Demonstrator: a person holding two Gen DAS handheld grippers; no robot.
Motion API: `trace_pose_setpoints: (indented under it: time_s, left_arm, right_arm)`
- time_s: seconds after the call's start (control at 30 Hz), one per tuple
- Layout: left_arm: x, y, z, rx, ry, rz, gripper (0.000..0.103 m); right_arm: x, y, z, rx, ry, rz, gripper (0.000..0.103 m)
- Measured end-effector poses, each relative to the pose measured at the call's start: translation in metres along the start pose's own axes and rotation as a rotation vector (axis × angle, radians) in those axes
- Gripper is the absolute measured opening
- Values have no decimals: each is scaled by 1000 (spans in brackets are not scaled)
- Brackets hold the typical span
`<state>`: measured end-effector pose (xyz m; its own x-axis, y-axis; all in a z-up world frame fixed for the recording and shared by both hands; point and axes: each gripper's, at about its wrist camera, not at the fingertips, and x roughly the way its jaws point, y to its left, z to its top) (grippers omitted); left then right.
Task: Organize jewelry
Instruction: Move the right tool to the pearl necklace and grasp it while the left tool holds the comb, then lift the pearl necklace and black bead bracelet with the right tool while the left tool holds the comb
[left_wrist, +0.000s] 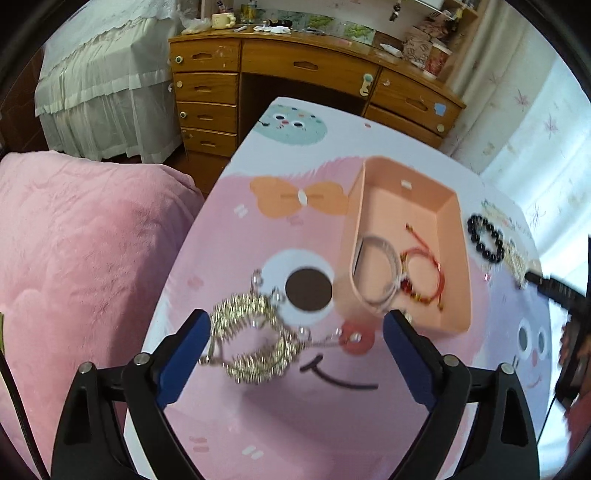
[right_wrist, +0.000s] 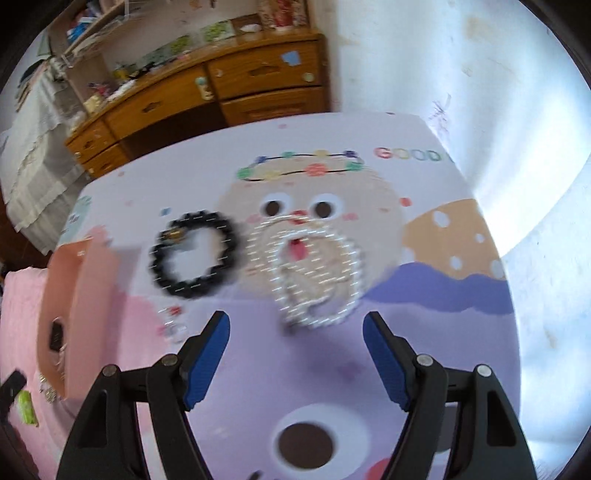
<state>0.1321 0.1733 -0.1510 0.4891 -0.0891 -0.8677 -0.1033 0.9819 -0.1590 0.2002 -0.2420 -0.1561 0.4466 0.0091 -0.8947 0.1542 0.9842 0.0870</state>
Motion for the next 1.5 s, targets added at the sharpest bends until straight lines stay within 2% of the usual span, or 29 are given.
trace_pose_setpoints:
  time_s: [0.13, 0.3, 0.37, 0.5, 0.77, 0.97, 1.07, 1.13, 1.23, 1.3, 1.37, 1.5]
  left_arm:
    - [4, -9, -17, 69, -13, 21, 101]
    - [18, -16, -32, 109, -36, 112, 101]
    - [23, -14, -34, 98, -52, 146, 101]
    - [30, -6, -34, 44, -58, 193, 101]
    - [45, 6, -29, -34, -75, 268, 101]
    - [54, 19, -26, -123, -63, 211, 101]
    - [55, 18, -25, -120, -70, 222, 101]
    - [55, 18, -26, -115, -78, 222, 101]
    - [53, 16, -26, -108, -93, 218, 88]
    - [50, 14, -24, -100, -110, 215, 68]
    - [49, 12, -24, -99, -119, 215, 63]
    - [48, 12, -26, -106, -133, 214, 63]
  right_arm:
    - [10, -14, 8, 2, -1, -41, 75]
    - [13, -29, 15, 22, -35, -99, 69]
    - [16, -38, 17, 48, -41, -98, 67]
    - [23, -51, 18, 88, -29, -87, 56]
    - [27, -54, 25, 72, -47, -76, 47]
    - [30, -51, 30, 33, -42, -70, 22]
    - [30, -48, 31, 5, -34, -69, 16]
    - [31, -45, 31, -6, -30, -64, 7]
    - [31, -40, 30, -32, -22, -70, 7]
    - [28, -36, 29, -40, -33, -55, 7]
    - [24, -34, 29, -41, -42, -37, 7]
    - [12, -25, 29, -58, -63, -22, 7]
